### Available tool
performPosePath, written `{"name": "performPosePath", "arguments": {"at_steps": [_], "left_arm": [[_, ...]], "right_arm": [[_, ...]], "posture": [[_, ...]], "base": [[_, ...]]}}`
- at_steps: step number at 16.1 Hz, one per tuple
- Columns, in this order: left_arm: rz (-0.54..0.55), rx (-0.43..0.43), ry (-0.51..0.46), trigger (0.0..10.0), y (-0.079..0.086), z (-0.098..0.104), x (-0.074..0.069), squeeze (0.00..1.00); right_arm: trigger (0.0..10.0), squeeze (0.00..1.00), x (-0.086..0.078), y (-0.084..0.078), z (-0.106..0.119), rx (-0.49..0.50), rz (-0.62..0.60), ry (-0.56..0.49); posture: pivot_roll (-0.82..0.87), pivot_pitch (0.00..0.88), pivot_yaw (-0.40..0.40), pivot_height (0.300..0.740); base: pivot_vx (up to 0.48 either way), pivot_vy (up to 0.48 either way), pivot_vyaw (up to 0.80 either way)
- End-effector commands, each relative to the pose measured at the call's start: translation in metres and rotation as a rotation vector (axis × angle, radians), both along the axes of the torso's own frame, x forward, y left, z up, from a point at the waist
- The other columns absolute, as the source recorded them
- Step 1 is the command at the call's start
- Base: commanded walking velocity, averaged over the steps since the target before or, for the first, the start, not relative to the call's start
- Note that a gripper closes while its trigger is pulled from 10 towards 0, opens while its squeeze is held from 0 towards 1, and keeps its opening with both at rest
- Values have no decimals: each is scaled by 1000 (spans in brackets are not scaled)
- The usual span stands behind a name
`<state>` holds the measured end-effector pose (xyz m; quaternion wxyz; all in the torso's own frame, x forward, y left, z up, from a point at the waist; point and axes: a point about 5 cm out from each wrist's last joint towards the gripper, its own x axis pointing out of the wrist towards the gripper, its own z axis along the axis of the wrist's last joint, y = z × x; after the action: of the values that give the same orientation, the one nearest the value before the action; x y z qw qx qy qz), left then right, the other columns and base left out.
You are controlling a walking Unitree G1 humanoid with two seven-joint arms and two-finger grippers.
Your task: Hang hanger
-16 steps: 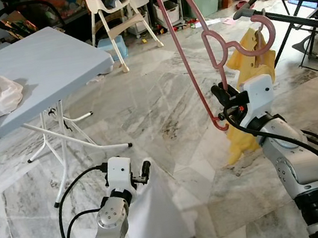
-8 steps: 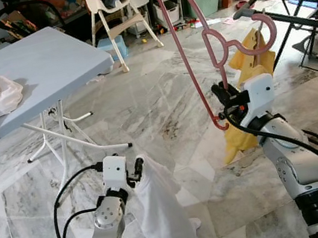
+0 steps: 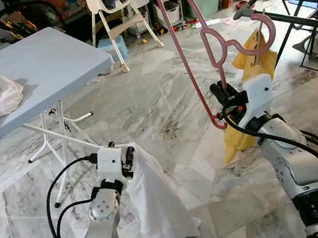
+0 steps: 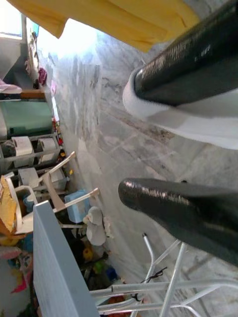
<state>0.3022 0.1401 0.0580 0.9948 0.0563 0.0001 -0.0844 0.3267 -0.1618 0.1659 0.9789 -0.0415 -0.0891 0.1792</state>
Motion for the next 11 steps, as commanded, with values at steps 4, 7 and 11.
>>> {"name": "performPosePath", "arguments": {"at_steps": [4,7,11], "left_arm": [[28,8,-75,0,6,15,8,0],[29,10,-83,0,7,17,8,0],[29,5,-93,0,7,19,8,0]], "right_arm": [[0,0,0,3,1,5,4,-22],[0,0,0,4,0,4,2,-20],[0,0,-1,4,-5,5,-1,-5]], "posture": [[-126,0,107,740],[-124,0,110,740],[-122,0,112,740]], "base": [[0,0,0],[0,0,0],[0,0,0]]}}
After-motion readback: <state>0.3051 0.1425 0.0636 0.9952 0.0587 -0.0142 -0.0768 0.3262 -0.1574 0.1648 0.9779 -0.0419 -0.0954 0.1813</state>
